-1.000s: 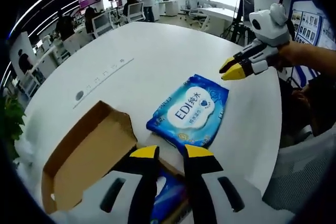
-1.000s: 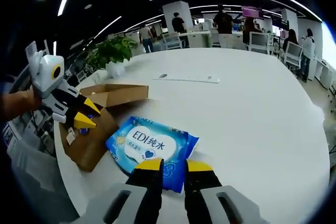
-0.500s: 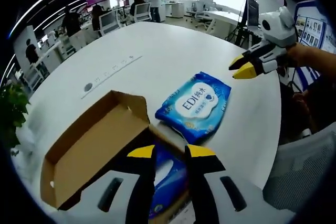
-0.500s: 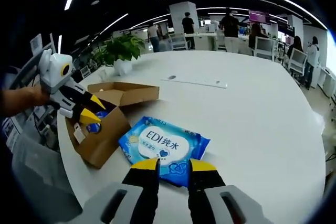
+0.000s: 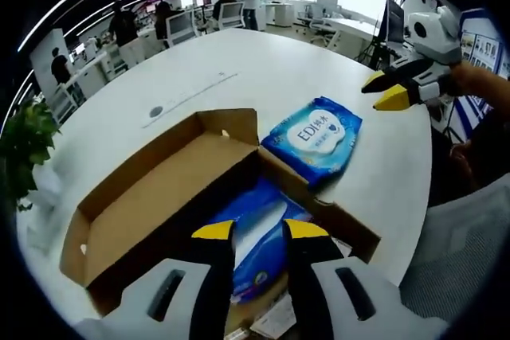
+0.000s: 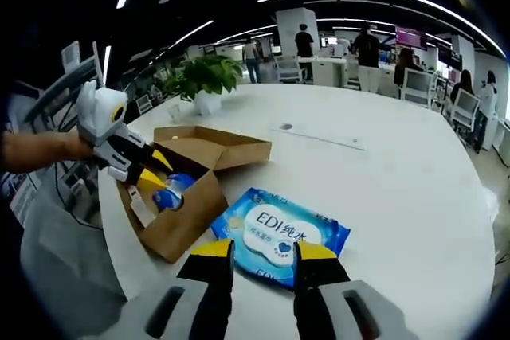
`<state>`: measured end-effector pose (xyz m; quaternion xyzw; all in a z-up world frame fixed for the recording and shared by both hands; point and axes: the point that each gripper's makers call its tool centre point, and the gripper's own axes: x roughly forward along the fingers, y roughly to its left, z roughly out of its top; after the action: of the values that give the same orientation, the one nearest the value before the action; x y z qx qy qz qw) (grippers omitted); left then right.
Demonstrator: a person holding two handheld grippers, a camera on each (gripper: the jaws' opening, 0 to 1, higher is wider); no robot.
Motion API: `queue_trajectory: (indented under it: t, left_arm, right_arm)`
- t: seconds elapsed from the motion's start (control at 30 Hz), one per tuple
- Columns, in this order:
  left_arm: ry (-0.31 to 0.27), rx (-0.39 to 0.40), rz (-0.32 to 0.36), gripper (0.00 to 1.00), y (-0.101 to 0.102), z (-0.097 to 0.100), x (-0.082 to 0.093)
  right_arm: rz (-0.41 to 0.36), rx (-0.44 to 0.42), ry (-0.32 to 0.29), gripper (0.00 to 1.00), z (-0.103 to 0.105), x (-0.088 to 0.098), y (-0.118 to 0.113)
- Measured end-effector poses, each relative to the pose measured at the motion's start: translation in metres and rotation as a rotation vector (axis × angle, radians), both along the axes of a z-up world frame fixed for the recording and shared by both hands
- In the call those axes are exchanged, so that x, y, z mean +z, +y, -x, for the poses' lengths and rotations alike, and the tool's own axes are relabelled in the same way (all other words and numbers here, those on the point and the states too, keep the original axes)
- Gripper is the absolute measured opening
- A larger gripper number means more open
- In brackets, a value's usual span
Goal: Operate the shoe box by opening the lid, removing the specified soft item, and placing it in the target area until the item is outside and the box remains undamaged.
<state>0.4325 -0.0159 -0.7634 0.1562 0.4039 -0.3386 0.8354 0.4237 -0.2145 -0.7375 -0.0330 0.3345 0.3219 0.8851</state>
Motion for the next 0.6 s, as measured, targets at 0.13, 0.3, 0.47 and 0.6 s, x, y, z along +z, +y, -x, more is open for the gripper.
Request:
queue_trajectory:
  t: [0.13, 0.3, 0.47, 0.6]
  left_arm:
    - [-0.005, 0.020, -0.002, 0.23, 0.011, 0.002, 0.000]
    - [-0.006, 0.063, -0.001, 0.23, 0.029, 0.003, -0.003]
    - [-0.006, 0.112, 0.004, 0.23, 0.045, 0.004, -0.006]
    - [0.000, 0.155, 0.018, 0.23, 0.057, 0.006, -0.011]
  right_arm:
    - [0.005, 0.025, -0.011, 0.28, 0.001, 0.003, 0.013]
    - [0.010, 0.062, -0.021, 0.30, 0.003, 0.006, 0.029]
    - [0.012, 0.091, -0.027, 0.31, 0.003, 0.007, 0.045]
    - [0.020, 0.123, -0.033, 0.31, 0.002, 0.008, 0.058]
